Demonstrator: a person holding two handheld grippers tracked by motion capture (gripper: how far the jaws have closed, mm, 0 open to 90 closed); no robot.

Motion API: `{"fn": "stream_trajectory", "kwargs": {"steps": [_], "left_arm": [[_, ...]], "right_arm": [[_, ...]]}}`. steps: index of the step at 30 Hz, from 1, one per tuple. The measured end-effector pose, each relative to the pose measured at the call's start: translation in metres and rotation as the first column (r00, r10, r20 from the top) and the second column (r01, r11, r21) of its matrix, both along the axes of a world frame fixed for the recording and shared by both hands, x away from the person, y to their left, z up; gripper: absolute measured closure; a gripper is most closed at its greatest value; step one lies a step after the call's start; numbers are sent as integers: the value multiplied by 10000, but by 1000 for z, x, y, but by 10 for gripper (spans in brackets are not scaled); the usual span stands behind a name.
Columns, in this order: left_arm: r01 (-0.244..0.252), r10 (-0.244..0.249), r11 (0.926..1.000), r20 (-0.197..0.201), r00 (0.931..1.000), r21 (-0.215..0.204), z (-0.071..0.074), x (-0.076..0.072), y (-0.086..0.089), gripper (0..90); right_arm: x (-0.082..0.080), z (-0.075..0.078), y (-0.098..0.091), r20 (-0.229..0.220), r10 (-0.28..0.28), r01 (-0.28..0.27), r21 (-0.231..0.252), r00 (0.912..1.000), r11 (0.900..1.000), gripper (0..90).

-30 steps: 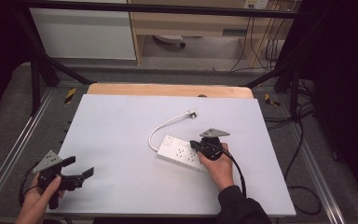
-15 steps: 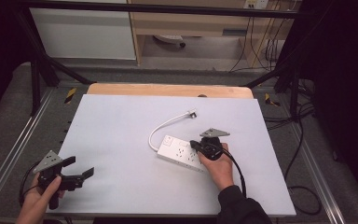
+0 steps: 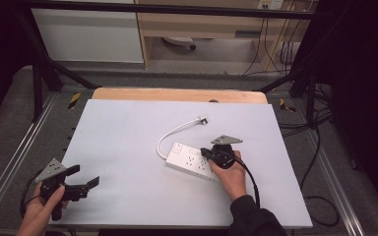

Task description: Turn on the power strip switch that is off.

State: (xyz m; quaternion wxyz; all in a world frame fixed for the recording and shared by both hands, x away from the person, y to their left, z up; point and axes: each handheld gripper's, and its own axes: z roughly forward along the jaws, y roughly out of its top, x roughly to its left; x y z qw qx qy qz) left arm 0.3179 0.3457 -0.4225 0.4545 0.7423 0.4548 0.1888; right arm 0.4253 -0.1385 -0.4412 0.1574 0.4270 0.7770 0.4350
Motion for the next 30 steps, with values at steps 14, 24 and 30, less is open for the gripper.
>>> {"fn": "stream_trajectory", "kwargs": {"steps": [14, 24, 30], "left_arm": [[3, -3, 10000, 3, 10000, 13, 0, 0, 0, 70], [-4, 4, 10000, 20, 10000, -24, 0, 0, 0, 70], [-7, 7, 10000, 28, 10000, -38, 0, 0, 0, 70]], "right_arm": [[0, -1, 0, -84, -5, 4, -92, 10000, 10000, 900], [1, -1, 0, -120, 13, -14, -57, 9999, 10000, 900], [1, 0, 0, -50, 4, -4, -11, 10000, 10000, 900]]}}
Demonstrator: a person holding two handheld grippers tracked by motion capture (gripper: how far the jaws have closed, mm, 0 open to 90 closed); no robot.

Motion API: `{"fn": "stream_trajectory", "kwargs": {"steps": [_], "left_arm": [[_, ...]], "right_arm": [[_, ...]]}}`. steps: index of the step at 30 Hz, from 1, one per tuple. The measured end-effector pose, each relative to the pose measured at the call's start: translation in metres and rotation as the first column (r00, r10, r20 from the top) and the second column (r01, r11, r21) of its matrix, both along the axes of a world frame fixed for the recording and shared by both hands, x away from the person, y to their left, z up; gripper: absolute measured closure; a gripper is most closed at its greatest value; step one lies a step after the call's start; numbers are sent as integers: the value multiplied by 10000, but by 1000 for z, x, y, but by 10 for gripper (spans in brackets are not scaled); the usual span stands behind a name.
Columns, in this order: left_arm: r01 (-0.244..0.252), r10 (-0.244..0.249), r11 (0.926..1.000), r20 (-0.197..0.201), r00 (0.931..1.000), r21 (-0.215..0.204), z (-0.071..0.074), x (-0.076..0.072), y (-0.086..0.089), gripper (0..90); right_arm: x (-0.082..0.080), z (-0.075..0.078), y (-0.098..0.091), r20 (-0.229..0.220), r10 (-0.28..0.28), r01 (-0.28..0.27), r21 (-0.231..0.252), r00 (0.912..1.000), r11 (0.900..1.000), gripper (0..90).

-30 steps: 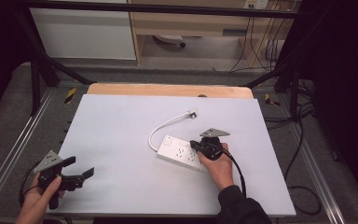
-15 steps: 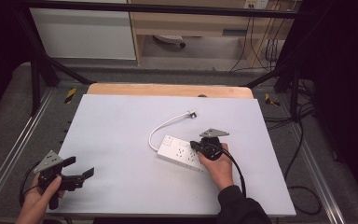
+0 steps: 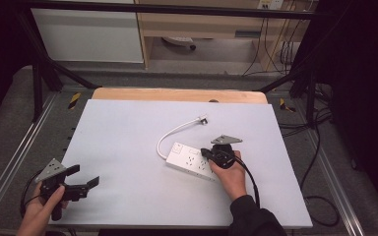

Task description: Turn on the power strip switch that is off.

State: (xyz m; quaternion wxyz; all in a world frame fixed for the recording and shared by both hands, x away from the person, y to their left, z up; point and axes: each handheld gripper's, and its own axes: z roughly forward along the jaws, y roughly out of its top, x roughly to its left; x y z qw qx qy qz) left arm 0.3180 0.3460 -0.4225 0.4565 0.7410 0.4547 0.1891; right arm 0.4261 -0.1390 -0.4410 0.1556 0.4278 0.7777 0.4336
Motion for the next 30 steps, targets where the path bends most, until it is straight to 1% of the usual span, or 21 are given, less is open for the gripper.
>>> {"fn": "stream_trajectory", "kwargs": {"steps": [3, 4, 16, 21, 26, 29, 30], "left_arm": [[0, 0, 10000, -6, 10000, -13, 0, 0, 0, 70], [0, 0, 10000, -2, 10000, 2, 0, 0, 0, 70], [0, 0, 10000, 7, 10000, -4, 0, 0, 0, 70], [1, -1, 10000, 6, 10000, -5, 0, 0, 0, 70], [12, -12, 10000, -10, 10000, -8, 0, 0, 0, 70], [16, -16, 10000, -8, 10000, 0, 0, 0, 0, 70], [15, -15, 10000, -8, 10000, -2, 0, 0, 0, 70]], "right_arm": [[0, 2, 0, 123, -5, 4, 111, 9999, 9999, 900], [0, 3, 0, 101, -14, 13, 146, 9999, 9999, 900], [-2, 8, -3, 327, -71, 64, 217, 9994, 9997, 900], [-1, 9, -4, 344, -112, 105, 214, 9993, 9997, 897], [0, 10, -6, 361, -213, 204, 255, 9991, 9995, 862], [0, 12, -5, 384, -320, 312, 226, 9987, 9993, 809], [1, 13, -6, 465, -287, 281, 151, 9985, 9995, 792]]}}
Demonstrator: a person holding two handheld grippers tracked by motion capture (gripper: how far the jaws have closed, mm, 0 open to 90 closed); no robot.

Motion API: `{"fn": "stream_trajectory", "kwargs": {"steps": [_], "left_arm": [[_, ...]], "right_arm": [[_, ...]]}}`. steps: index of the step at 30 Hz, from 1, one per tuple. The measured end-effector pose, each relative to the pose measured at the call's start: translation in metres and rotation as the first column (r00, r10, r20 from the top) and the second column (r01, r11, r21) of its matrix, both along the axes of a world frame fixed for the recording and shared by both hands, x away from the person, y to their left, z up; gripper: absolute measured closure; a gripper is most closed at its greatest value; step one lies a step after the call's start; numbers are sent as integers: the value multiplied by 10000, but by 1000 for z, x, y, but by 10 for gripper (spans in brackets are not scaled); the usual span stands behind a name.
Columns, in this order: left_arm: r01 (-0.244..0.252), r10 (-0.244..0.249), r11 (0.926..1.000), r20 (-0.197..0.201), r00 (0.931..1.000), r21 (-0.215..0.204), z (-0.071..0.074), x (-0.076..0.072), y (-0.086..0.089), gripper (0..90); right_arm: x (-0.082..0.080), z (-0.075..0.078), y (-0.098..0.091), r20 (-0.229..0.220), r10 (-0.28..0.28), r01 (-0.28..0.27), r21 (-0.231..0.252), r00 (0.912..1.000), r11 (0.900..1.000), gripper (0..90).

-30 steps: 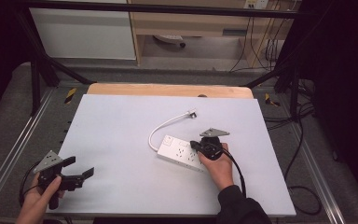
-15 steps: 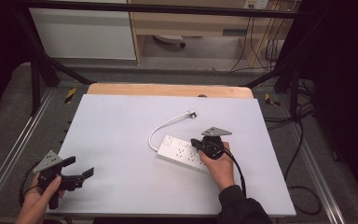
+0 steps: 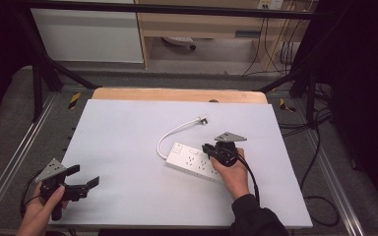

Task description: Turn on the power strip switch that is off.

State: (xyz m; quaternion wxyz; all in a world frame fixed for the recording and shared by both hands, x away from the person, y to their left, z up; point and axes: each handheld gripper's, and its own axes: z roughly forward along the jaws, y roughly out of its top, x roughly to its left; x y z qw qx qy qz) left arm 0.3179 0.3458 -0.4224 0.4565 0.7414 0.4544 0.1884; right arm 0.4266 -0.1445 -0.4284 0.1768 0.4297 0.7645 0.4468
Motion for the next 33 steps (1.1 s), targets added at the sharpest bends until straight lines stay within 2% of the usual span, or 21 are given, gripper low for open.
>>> {"fn": "stream_trajectory", "kwargs": {"steps": [4, 9, 13, 18, 21, 22, 26, 33], "left_arm": [[-7, 7, 10000, -2, 10000, 6, 0, 0, 0, 70], [-23, 24, 10000, -18, 10000, 31, 0, 0, 0, 70], [-21, 21, 10000, -26, 10000, 34, 0, 0, 0, 70], [-15, 15, 10000, -30, 10000, 32, 0, 0, 0, 70], [-9, 9, 10000, -27, 10000, 28, 0, 0, 0, 70], [-10, 10, 10000, -33, 10000, 32, 0, 0, 0, 70], [-1, 1, 10000, -40, 10000, 46, 0, 0, 0, 70], [0, 1, 10000, -50, 10000, 54, 0, 0, 0, 70]], "right_arm": [[-1, 4, 3, 128, 34, -33, -57, 9999, 10000, 720], [-1, 6, 5, 58, 95, -95, -101, 9999, 9999, 611], [0, 7, 5, 67, 35, -35, -57, 10000, 10000, 492], [2, 11, 5, 1, -118, 118, -18, 9999, 9999, 249], [2, 14, 6, 296, -493, 501, -287, 9983, 9983, 114], [1, 16, 6, 360, -634, 641, -181, 9973, 9978, 87], [0, 24, 0, 644, -852, 838, 246, 9943, 9962, 53], [-3, 34, -7, 836, -787, 757, 382, 9934, 9964, 44]]}}
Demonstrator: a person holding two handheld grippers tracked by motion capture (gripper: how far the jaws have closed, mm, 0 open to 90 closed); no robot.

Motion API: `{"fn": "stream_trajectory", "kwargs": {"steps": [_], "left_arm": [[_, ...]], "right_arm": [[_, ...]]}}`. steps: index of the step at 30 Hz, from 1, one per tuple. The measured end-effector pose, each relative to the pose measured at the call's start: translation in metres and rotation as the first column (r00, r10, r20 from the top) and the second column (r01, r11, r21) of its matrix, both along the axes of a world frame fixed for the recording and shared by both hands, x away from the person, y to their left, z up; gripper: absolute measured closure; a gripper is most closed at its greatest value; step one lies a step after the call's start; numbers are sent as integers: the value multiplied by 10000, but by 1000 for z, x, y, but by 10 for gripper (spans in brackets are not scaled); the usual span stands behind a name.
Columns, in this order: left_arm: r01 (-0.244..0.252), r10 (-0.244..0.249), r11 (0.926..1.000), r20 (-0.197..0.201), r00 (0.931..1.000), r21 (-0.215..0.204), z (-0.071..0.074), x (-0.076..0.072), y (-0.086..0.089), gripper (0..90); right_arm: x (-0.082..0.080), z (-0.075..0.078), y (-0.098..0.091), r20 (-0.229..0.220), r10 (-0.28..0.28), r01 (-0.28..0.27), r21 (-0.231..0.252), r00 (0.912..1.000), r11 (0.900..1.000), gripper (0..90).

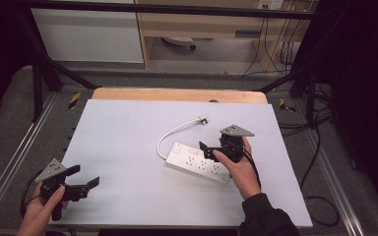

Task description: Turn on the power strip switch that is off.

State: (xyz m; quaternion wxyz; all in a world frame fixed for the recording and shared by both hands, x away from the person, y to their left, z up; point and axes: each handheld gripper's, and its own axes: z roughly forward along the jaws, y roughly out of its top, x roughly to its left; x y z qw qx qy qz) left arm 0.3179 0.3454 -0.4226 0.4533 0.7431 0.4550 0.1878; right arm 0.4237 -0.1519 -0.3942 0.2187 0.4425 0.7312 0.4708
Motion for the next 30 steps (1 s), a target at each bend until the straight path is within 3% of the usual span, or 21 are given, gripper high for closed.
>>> {"fn": "stream_trajectory", "kwargs": {"steps": [16, 30], "left_arm": [[-8, 8, 10000, -32, 10000, -19, 0, 0, 0, 70], [-21, 21, 10000, -44, 10000, -13, -1, 0, -1, 70]], "right_arm": [[-17, 24, -41, 558, 37, -68, 553, 9984, 9984, 46], [-39, 31, -95, 951, -882, 784, 1019, 9916, 9917, 52]]}}
